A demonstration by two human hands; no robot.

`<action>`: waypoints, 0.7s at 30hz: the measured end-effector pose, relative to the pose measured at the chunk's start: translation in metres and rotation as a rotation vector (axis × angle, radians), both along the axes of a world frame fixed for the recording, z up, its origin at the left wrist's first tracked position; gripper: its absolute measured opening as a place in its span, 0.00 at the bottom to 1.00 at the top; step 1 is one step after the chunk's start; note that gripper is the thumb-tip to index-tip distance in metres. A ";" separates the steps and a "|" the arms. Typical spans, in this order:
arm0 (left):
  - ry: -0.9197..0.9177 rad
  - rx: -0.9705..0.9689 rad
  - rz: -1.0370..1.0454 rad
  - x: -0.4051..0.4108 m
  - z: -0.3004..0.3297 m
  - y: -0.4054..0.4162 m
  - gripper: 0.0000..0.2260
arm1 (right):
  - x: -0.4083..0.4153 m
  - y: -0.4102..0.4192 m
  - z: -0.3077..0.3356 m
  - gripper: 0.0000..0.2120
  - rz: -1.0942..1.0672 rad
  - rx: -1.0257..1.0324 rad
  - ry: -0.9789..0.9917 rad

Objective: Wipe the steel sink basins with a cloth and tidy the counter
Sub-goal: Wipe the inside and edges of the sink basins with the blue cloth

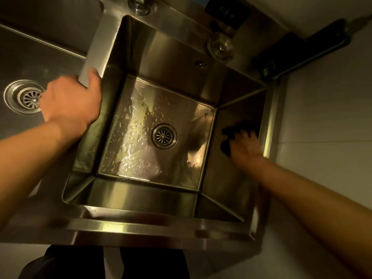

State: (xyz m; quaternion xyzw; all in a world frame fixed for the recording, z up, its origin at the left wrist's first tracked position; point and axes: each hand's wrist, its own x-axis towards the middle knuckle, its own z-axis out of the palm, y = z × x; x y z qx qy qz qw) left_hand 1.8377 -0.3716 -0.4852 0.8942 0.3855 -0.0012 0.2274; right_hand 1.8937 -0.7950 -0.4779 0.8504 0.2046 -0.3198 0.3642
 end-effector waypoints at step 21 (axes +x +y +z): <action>-0.012 -0.058 -0.022 -0.001 0.001 0.001 0.33 | 0.086 0.071 -0.179 0.29 -0.927 0.703 -0.298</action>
